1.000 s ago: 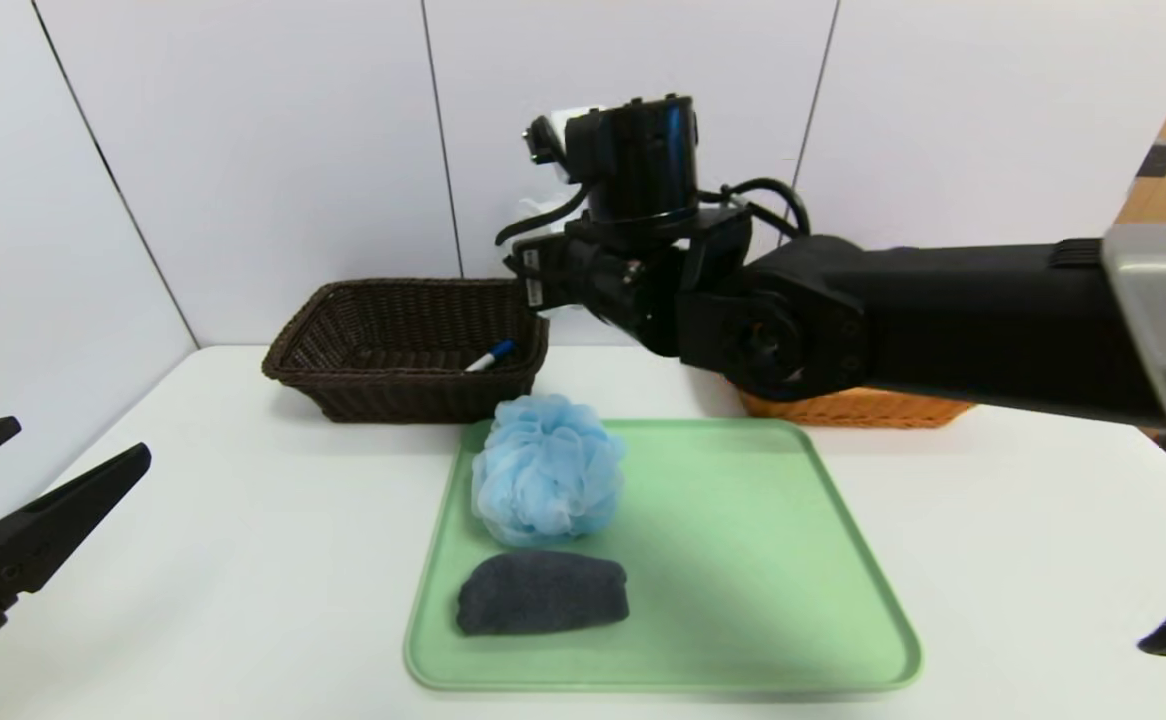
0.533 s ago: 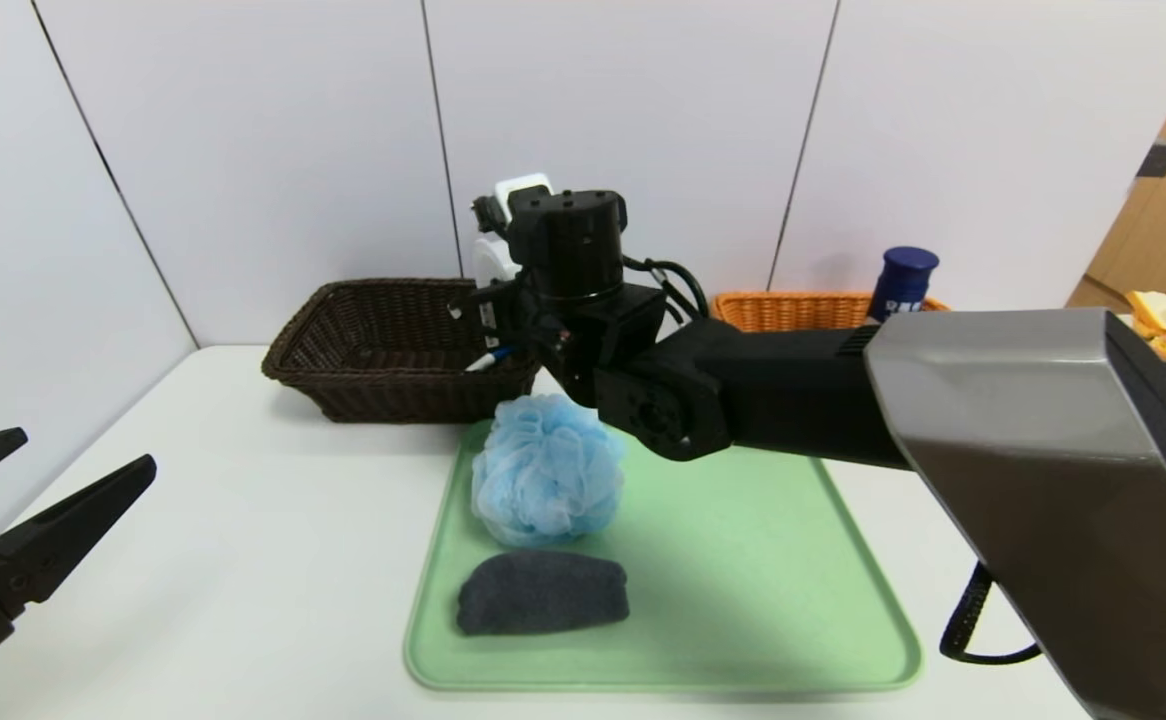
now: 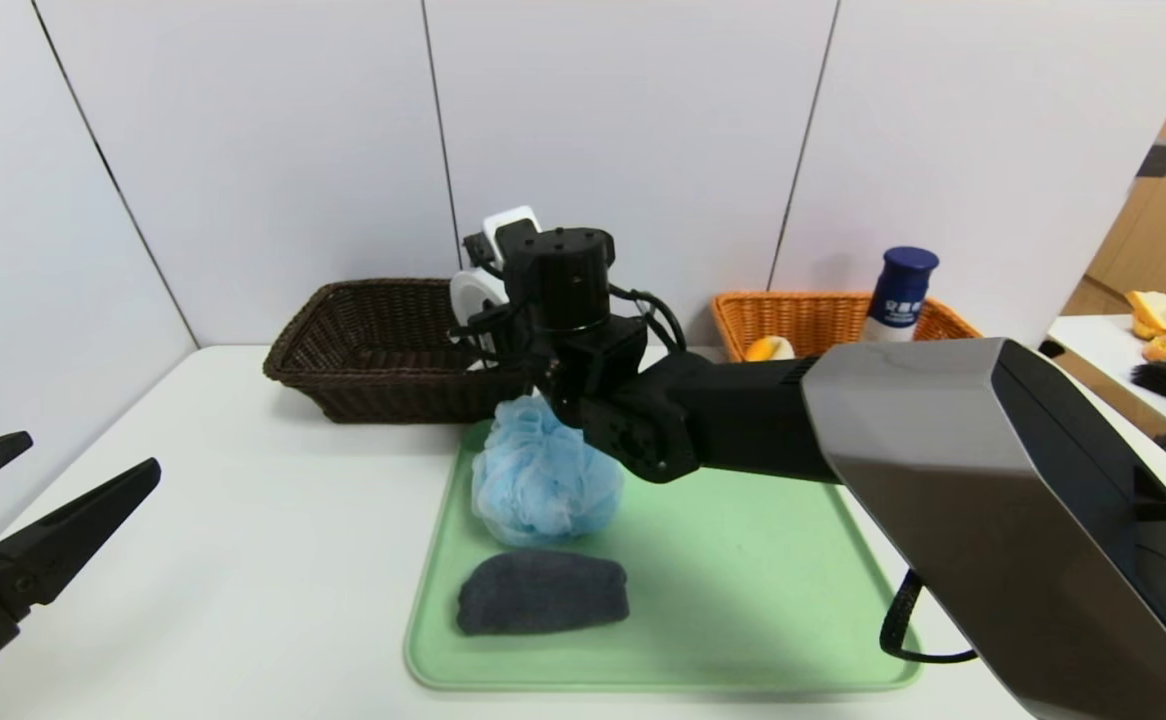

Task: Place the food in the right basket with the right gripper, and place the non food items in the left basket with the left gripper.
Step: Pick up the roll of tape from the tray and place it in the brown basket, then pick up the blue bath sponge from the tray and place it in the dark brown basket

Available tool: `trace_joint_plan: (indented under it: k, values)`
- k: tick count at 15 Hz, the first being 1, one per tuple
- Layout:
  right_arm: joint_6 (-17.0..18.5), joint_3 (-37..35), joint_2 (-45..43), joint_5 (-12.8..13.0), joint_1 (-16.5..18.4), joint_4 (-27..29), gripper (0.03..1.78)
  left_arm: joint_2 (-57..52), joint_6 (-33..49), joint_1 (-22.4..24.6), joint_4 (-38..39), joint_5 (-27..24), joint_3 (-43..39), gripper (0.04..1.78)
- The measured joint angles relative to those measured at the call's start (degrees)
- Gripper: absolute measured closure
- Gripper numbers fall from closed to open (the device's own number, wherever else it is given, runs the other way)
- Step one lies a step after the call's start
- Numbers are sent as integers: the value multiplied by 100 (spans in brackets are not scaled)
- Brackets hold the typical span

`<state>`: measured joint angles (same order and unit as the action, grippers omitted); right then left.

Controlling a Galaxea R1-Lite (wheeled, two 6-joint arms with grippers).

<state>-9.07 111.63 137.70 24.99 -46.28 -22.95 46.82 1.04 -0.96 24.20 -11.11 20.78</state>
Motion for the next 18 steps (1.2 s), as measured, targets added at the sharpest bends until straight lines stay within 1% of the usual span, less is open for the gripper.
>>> trace_joint_plan:
  k: [3, 5, 8, 10, 12, 14, 17, 18]
  values:
    - [-223, 0, 85, 0, 52, -378, 67, 2, -2, 0, 9, 0, -4, 13]
    - [-252, 0, 94, -16, 57, -450, 54, 0, 0, 0, 9, 2, -4, 13]
    - [-302, 0, -28, -41, 74, -575, 40, -7, 0, 0, 9, 2, -4, 13]
    - [-402, 0, -245, -49, 135, -553, 34, -5, 0, 0, 7, 0, 0, 13]
    - [-592, -9, -538, -22, 369, -546, 28, -5, 6, 0, 9, 2, 10, 13]
    - [-656, -69, -892, -11, 664, -513, 24, -2, 6, 0, 9, 0, 27, 13]
    - [-864, -438, -1609, -52, 1261, -551, 20, 6, 0, 0, 7, 0, 62, 13]
    - [-881, -628, -1888, -82, 1497, -557, 18, 13, -2, 0, 7, 2, 82, 13]
